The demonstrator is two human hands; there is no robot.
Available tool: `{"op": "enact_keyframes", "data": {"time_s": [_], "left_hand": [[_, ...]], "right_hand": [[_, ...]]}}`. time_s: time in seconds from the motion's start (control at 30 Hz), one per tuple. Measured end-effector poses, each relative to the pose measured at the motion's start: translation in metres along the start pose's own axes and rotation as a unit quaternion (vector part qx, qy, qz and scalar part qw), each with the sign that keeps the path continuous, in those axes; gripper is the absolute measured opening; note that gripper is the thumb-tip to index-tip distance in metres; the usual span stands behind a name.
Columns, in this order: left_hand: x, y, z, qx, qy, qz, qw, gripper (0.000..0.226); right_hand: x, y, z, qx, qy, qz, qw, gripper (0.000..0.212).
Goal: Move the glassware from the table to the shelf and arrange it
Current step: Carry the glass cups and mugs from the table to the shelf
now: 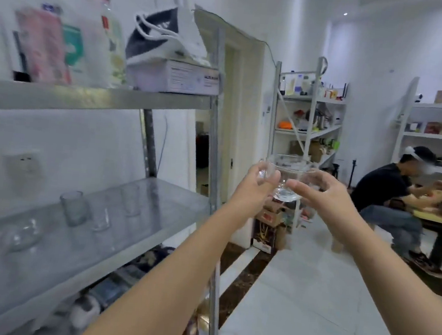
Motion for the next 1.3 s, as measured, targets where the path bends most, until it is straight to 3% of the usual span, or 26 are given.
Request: {"op": "enact_keyframes", "data": {"time_s": [0.17, 0.4, 0.63, 0.7, 0.8, 1.07, 1.3], "left_hand": [[0.02, 0.109, 0.014, -0.014, -0.001, -0.056, 0.998, 0.056], [0.049, 0.237, 0.057, -0.042, 0.053, -0.197, 0.978, 0.055], [0.101, 0.32, 0.104, -0.047, 0.094, -0.272, 0.957, 0.064], [0.114, 0.337, 0.115, -0.056, 0.124, -0.285, 0.949, 0.062], [0.132, 0.356, 0.131, -0.048, 0.158, -0.311, 0.936, 0.063], [0.163, 0.372, 0.17, -0.042, 0.221, -0.348, 0.91, 0.059], [0.159, 0.372, 0.181, -0.039, 0.24, -0.365, 0.899, 0.06]], "right_hand": [[-0.014, -0.111, 0.039, -0.032, 0.035, 0.062, 0.997, 0.077], [-0.013, -0.25, 0.068, -0.067, 0.044, 0.159, 0.984, 0.09], [0.017, -0.36, 0.087, -0.13, 0.043, 0.291, 0.947, 0.072], [0.024, -0.381, 0.093, -0.139, 0.049, 0.32, 0.936, 0.065], [0.028, -0.409, 0.095, -0.156, 0.044, 0.346, 0.924, 0.076], [0.051, -0.457, 0.081, -0.128, 0.066, 0.437, 0.888, 0.071], [0.047, -0.466, 0.069, -0.122, 0.063, 0.443, 0.886, 0.048]]}}
Point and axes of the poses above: each hand's wrist, its own x-axis away from the middle knuckle, its own y-axis out of the back of the hand, z = x × y, the point moved 9 cm from there along -x, towards the middle knuckle, and after that the axes turned 4 degrees about y, right-handed, at the moved point
